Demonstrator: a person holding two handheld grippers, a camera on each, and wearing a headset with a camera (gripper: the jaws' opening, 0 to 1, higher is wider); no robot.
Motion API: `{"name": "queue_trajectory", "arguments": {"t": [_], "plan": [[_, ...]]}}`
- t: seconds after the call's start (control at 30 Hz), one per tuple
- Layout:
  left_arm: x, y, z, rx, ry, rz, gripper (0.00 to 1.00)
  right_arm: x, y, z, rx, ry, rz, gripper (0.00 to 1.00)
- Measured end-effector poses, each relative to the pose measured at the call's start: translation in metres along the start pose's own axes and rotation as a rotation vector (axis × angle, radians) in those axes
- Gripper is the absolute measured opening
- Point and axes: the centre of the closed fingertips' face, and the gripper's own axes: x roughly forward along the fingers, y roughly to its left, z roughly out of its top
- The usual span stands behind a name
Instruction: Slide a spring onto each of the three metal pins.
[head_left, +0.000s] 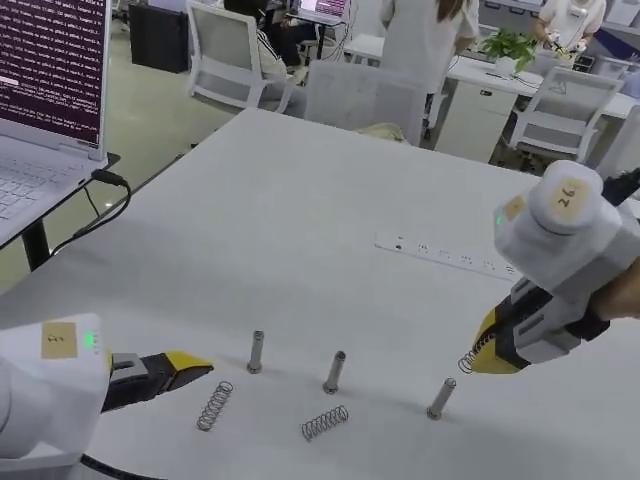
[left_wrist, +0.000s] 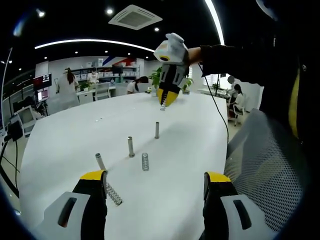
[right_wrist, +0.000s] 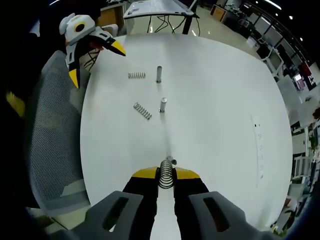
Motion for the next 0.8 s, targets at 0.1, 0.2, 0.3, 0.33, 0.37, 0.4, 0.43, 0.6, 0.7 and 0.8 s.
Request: {"name": "queue_trajectory", "arguments": {"t": [0.1,0.2,0.3,0.33,0.37,0.4,0.43,0.6,0.7,0.8], "plan": [[0.000,0.000,0.000,0.000,-0.002,0.000,0.76,0.008,-0.001,-0.002,0.007,0.015,0.027,0.08],[0.000,0.001,-0.001,0.000,0.000,0.001,0.76,0.015,-0.006,-0.007,0.003,0.049,0.033,0.08],[-0.001,0.001,-0.002,-0.002,0.001,0.000,0.76,0.020,-0.009,-0.010,0.020,0.056,0.049,0.08],[-0.001,0.002,-0.002,-0.001,0.002,0.001,0.76,0.021,-0.010,-0.010,0.018,0.056,0.049,0.08],[-0.001,0.002,-0.003,-0.001,0.004,0.002,0.76,0.022,-0.011,-0.010,0.018,0.058,0.049,0.08],[-0.001,0.002,-0.003,-0.002,0.004,0.002,0.76,0.022,-0.010,-0.010,0.019,0.059,0.051,0.08],[-0.001,0.003,-0.003,-0.003,0.003,0.003,0.76,0.024,-0.011,-0.010,0.019,0.059,0.055,0.08],[-0.001,0.004,-0.003,-0.003,0.003,0.006,0.76,0.030,-0.014,-0.012,0.020,0.068,0.062,0.08],[-0.001,0.005,-0.003,-0.001,0.004,0.007,0.76,0.032,-0.016,-0.013,0.020,0.068,0.066,0.08],[0.000,0.005,-0.003,0.000,0.007,0.006,0.75,0.033,-0.017,-0.012,0.020,0.066,0.067,0.08]]}}
